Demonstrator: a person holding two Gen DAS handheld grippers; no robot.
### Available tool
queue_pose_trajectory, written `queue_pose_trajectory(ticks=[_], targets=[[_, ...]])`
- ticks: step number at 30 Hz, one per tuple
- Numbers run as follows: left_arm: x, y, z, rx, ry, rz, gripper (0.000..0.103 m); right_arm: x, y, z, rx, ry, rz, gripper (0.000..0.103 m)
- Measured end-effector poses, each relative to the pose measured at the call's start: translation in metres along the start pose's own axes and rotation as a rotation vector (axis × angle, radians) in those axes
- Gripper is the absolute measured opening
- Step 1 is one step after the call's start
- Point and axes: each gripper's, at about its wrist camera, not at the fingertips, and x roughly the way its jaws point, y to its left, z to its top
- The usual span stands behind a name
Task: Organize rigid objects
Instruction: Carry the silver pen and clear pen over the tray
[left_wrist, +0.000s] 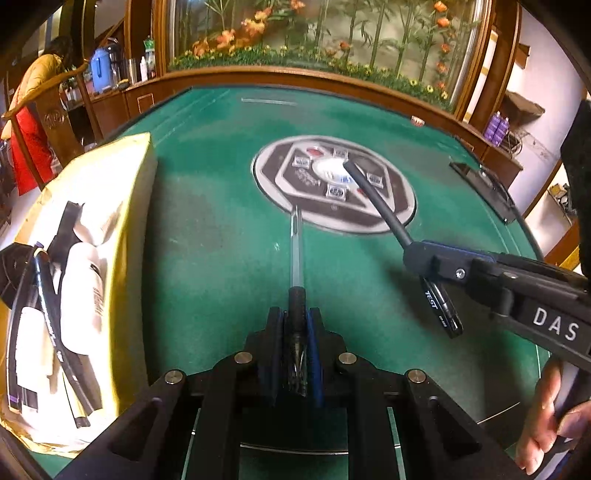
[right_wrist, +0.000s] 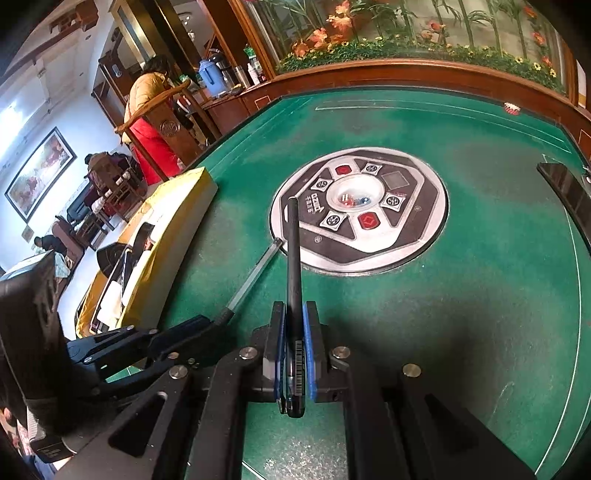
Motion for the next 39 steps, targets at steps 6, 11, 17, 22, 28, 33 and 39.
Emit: queue_pose_trajectory(ticks=[6, 11, 17, 22, 28, 33, 39], targets=[[0.013, -0.014, 0.004, 0.063, 0.016, 0.065, 0.014, 0.004, -0.003, 0.000, 0.006, 0.012, 0.006, 0.009], [0.010, -0.013, -0.001, 0.069, -0.020, 0.050, 0.012, 0.003, -0.004, 0.000, 0.009, 0.008, 0.009, 0.009], [-0.010, -0.009, -0.004, 0.038, -0.067, -0.018, 0.012, 0.001, -0.004, 0.000, 0.011, 0.000, 0.016, 0.009], [-0.026, -0.007, 0.000, 0.019, -0.101, -0.035, 0.012, 0.000, -0.004, 0.001, 0.015, -0.009, 0.019, 0.009], [-0.042, -0.003, 0.001, 0.001, -0.136, -0.045, 0.012, 0.000, -0.005, 0.001, 0.023, -0.008, 0.024, 0.009], [-0.055, 0.007, 0.003, -0.021, -0.164, -0.057, 0.012, 0.000, -0.004, 0.001, 0.033, -0.011, 0.033, 0.009], [-0.063, 0.016, 0.003, -0.038, -0.183, -0.055, 0.012, -0.001, -0.003, 0.001, 0.054, -0.009, 0.060, 0.009]])
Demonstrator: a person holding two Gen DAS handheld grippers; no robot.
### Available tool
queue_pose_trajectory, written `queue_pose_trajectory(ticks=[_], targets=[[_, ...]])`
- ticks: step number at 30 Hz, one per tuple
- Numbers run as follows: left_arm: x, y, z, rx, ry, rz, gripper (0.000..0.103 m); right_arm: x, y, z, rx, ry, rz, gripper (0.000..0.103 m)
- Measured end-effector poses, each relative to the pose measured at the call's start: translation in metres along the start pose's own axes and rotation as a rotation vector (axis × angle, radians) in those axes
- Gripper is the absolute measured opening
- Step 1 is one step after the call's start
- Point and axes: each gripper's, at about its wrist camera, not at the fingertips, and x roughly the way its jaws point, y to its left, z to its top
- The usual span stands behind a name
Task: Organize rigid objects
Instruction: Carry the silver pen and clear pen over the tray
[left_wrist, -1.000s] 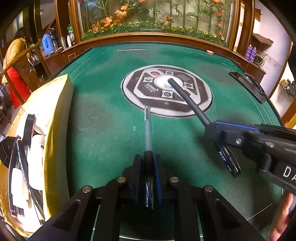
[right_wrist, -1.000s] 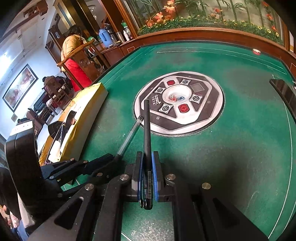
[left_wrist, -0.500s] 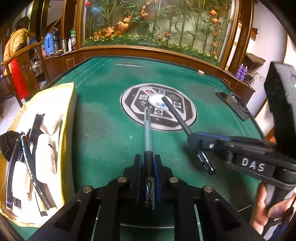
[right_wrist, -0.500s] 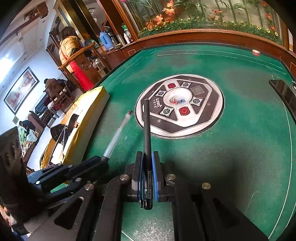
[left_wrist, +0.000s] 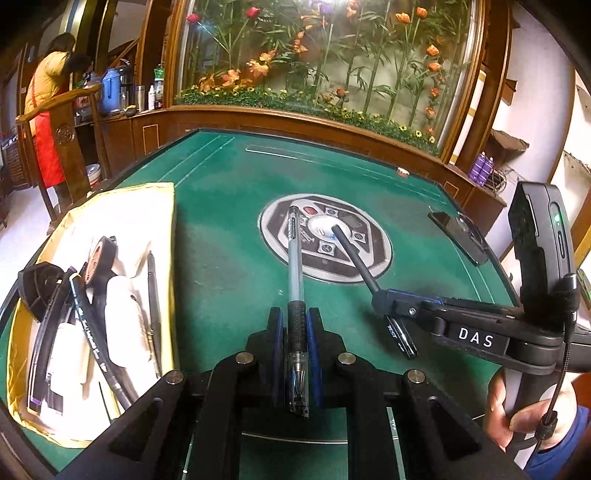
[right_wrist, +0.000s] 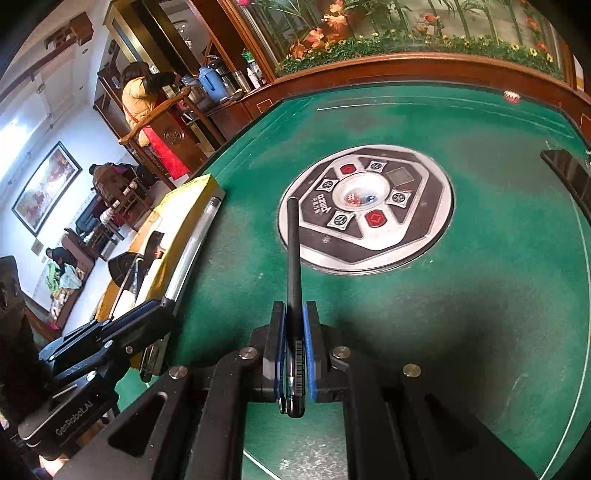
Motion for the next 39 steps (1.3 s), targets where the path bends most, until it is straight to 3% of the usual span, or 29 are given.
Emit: queue_pose_trajectory(ticks=[13, 23, 32, 39], targets=[[-0.032, 0.043, 0.004, -0.083, -0.069, 0.003, 0.012, -0.002, 0.037, 0.000, 0.001, -0.027, 0.077, 0.009], [-0.058, 0.109, -0.002, -0.205, -0.129, 0.063, 0.012, 0.022, 0.103, 0.005, -0.071, 0.004, 0.149, 0.009], [-0.051, 0.154, -0.015, -0.284, -0.105, 0.105, 0.013, 0.057, 0.164, 0.006, -0.145, 0.055, 0.163, 0.009], [-0.041, 0.165, -0.024, -0.297, -0.077, 0.118, 0.013, 0.088, 0.177, 0.005, -0.146, 0.101, 0.129, 0.009]])
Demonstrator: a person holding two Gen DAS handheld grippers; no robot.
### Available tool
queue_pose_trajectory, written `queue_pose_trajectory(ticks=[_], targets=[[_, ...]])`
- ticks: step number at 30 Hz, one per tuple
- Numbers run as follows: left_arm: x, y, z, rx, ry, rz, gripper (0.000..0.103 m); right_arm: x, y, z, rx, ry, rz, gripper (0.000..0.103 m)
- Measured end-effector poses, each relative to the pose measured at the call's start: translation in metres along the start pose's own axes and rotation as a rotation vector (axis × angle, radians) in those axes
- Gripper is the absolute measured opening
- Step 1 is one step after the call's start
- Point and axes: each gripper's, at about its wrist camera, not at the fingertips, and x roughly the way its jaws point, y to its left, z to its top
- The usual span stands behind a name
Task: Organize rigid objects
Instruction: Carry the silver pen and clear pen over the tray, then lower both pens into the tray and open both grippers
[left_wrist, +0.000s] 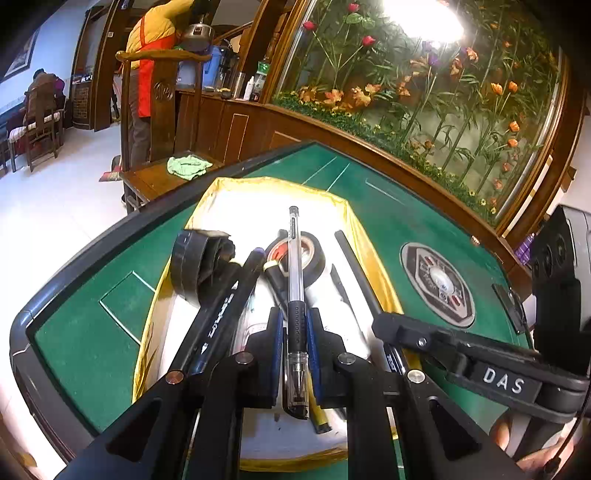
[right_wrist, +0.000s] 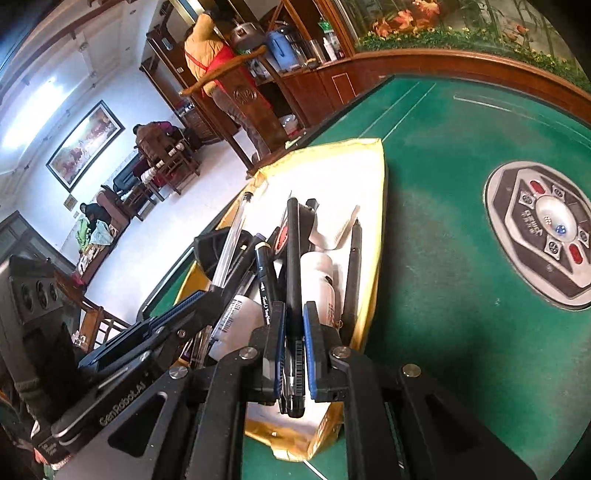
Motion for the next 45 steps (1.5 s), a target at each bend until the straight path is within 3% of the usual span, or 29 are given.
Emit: queue_pose_trajectory(ticks=[10, 21, 34, 45], targets=[[0.013, -0.002, -0.008, 0.015, 0.030, 0.011, 0.013, 0.020, 0.005, 0.000, -0.012, 0.017, -0.068, 0.009], [0.011, -0.012, -0.013, 0.082, 0.005, 0.068, 0.013, 0.023, 0.010, 0.001, -0.047, 0.003, -0.124, 0.009], [0.010, -0.022, -0.020, 0.146, -0.037, 0.142, 0.013, 0.020, 0.002, -0.001, -0.035, 0.002, -0.121, 0.009], [0.007, -0.027, -0.022, 0.163, -0.061, 0.155, 0.013, 0.019, 0.000, -0.005, -0.039, 0.000, -0.121, 0.009]])
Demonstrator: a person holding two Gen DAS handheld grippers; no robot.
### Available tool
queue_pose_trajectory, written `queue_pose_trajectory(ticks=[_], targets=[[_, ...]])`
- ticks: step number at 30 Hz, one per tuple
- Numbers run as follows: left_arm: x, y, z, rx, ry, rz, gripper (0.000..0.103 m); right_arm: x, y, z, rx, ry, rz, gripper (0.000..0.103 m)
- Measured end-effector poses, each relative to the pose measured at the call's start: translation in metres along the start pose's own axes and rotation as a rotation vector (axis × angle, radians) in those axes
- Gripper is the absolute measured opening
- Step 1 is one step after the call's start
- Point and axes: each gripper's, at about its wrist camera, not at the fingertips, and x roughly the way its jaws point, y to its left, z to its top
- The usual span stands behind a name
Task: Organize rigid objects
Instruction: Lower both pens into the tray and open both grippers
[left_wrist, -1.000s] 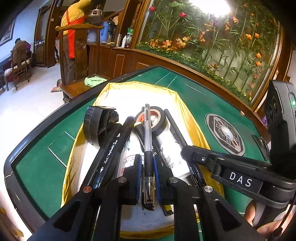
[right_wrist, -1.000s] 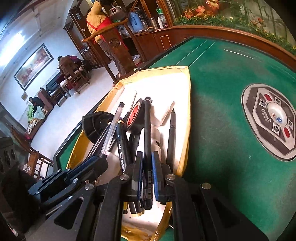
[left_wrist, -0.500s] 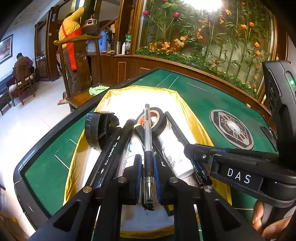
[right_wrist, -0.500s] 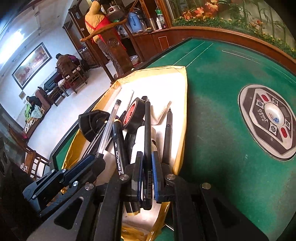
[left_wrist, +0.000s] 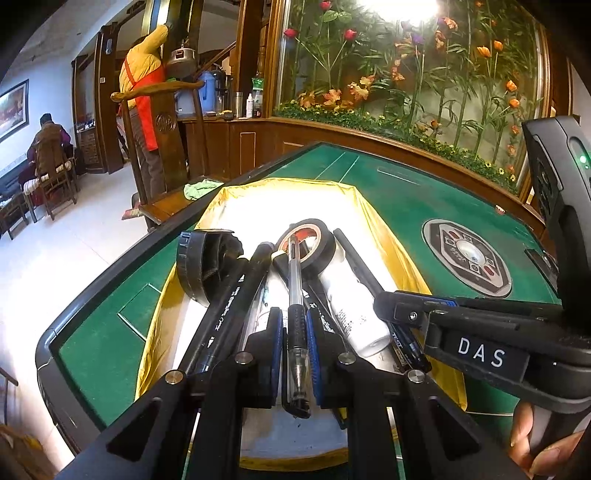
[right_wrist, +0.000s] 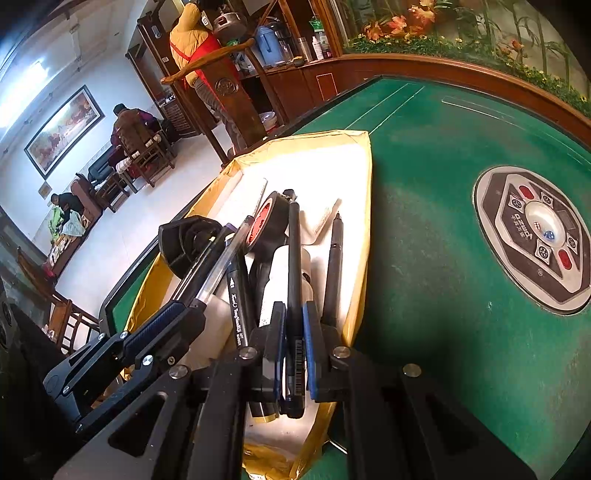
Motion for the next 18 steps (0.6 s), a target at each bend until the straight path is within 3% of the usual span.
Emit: queue_pose_trajectory(ticks=[11, 16, 18], targets=[[-0.006, -0.001, 0.000, 0.006, -0.016, 0.015, 0.015, -0.001, 0.001, -0.001, 0.003, 0.000, 0.007, 0.009], [-0.012, -0.001, 0.001, 0.007, -0.042, 0.026, 0.042, -0.005, 0.002, -0.002, -0.001, -0.001, 0.012, 0.009], [-0.014, -0.002, 0.001, 0.009, -0.051, 0.032, 0.042, -0.006, 0.001, -0.001, -0.001, -0.003, 0.015, 0.009]])
